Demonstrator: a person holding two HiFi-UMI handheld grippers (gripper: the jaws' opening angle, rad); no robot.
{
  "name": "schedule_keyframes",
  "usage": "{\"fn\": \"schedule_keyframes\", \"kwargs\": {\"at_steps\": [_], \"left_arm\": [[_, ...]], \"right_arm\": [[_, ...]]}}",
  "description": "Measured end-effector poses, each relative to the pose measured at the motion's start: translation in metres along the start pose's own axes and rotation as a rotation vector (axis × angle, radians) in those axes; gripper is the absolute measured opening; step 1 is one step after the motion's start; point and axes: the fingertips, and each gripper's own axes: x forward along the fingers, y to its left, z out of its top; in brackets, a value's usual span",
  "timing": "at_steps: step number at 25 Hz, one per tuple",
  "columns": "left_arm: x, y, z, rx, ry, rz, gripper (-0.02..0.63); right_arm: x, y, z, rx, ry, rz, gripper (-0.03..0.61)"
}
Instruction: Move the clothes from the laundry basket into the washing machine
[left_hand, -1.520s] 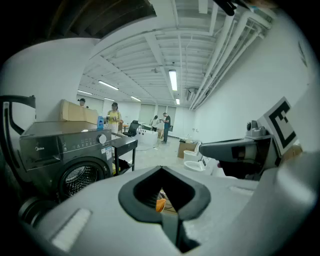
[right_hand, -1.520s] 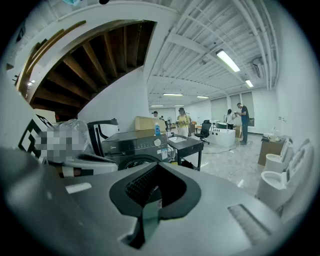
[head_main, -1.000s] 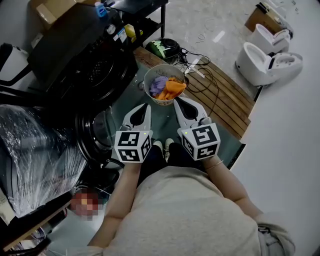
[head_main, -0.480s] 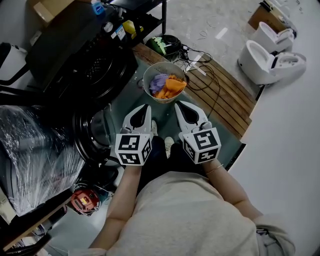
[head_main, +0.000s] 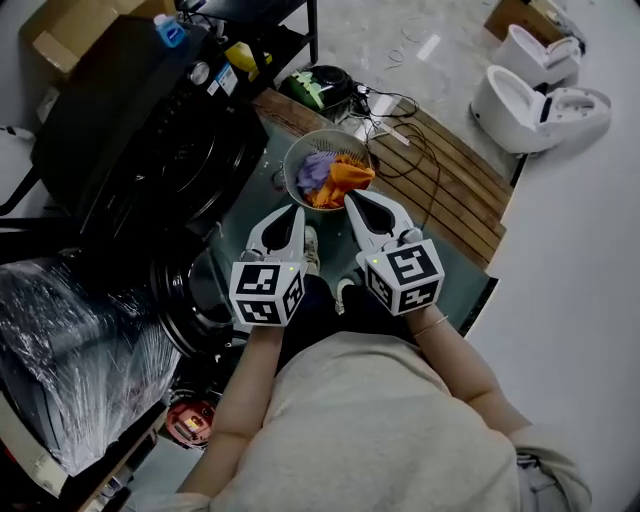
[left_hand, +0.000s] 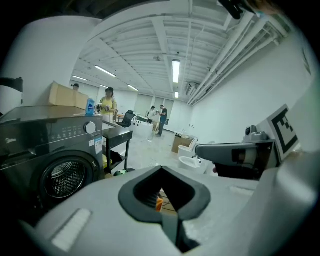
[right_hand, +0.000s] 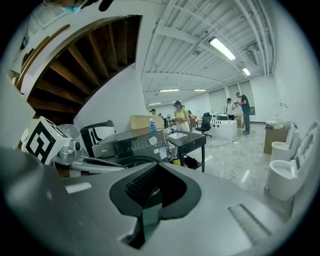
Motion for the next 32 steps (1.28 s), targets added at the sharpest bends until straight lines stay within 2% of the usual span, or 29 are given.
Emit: {"fn": "schedule_keyframes", "kwargs": {"at_steps": [6,11,15,18,25,27,32], "left_arm": [[0.036,0.037,0.032,0.043,0.029,-0.073,0.001],[0.055,0.068,0.041,0.072,0.071,-0.121,0.000],[0.071,0.080,0.037,0.085,0.102,-0.153,0.001],[0.081,0.084,0.029,0.068,0.125,-0.156,0.000],[0.109,0.076,0.016,0.039,0.169,-0.189,0.001],[0.118,0.071,0.011,0.028,0.183,-0.209,0.000],[0.143,0.074,-0.009,0.018,0.204,-0.196,0.001]], "right_arm": [[0.052,-0.012,0.017,0.048,0.013,-0.052,0.020],[0.081,-0.021,0.024,0.097,0.022,-0.095,0.020],[0.092,-0.029,0.024,0.134,0.015,-0.109,0.015],[0.098,-0.033,0.019,0.124,0.029,-0.115,0.015],[0.110,-0.050,0.009,0.141,0.067,-0.091,0.020],[0.114,-0.058,0.003,0.158,0.074,-0.082,0.021],[0.121,-0.085,-0.025,0.180,0.107,-0.088,0.021]]}}
